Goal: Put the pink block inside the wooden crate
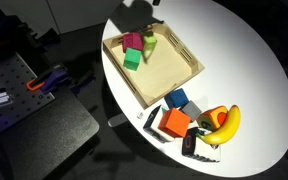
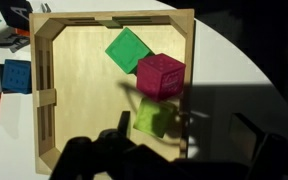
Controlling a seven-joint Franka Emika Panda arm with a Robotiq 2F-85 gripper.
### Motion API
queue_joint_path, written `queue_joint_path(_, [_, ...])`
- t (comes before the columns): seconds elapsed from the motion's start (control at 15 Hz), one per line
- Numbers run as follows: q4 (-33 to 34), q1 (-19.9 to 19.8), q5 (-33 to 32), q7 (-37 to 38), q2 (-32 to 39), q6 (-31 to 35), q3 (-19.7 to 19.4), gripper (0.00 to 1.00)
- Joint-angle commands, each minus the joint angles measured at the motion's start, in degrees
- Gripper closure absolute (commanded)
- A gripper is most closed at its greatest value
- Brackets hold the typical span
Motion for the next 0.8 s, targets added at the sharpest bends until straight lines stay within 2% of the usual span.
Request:
queue_joint_path(0.0, [-3.65,-0.6,2.83,-4.01,-5.72,-0.55,1.45,0.0])
queue_joint_path(0.47, [-6.29,-0.23,7.6,-12.62,-11.58,-7.15,3.3,0.0])
queue_joint_path(0.73, [-9.03,0.03,7.1,-12.41,-14.47,-4.47,3.61,0.0])
